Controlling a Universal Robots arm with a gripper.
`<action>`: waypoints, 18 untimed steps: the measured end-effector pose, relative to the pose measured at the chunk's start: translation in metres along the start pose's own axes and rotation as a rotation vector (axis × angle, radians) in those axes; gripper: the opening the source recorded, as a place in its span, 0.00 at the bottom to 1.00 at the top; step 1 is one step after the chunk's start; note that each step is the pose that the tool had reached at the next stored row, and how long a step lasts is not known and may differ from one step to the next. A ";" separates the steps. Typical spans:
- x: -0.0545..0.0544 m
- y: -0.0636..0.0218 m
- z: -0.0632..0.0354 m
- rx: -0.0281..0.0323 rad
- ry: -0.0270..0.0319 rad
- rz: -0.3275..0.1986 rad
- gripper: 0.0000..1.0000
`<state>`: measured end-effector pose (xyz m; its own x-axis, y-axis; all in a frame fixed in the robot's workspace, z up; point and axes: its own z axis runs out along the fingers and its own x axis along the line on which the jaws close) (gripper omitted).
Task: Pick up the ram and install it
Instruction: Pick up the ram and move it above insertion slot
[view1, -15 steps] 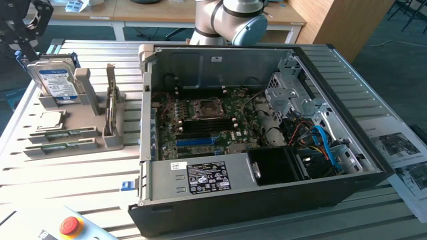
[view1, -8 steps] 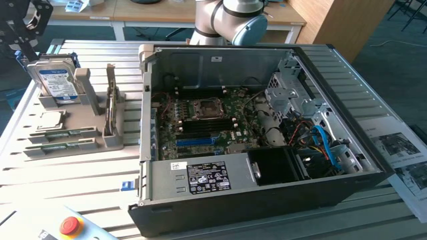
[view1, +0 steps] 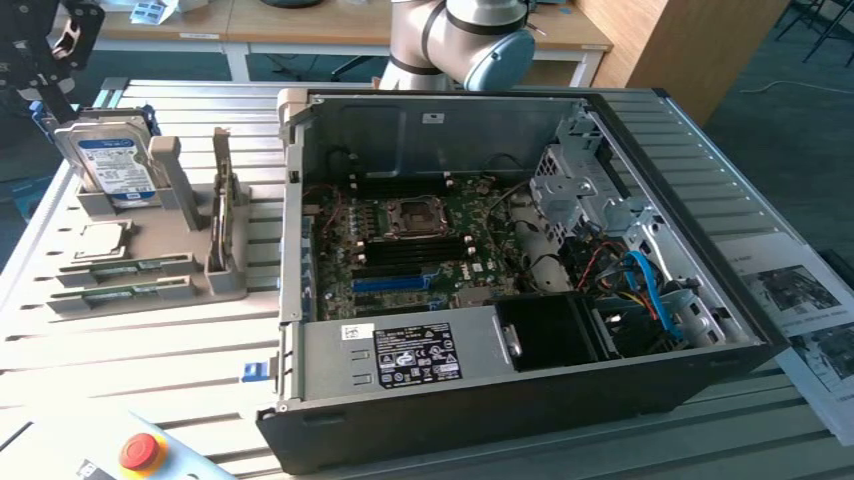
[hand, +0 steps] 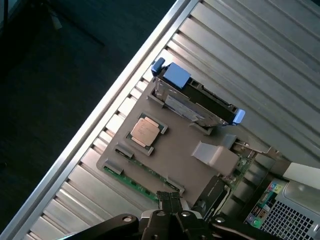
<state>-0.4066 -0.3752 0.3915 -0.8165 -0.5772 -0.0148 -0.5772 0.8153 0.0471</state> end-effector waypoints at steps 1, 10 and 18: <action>0.000 0.0000 0.0000 -0.0001 0.0004 -0.008 0.11; 0.000 0.0000 0.0000 -0.0016 0.0047 -0.097 0.11; 0.000 0.0000 0.0000 -0.0035 0.0103 -0.205 0.11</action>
<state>-0.4066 -0.3752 0.3915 -0.6818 -0.7314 -0.0142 -0.7311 0.6806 0.0476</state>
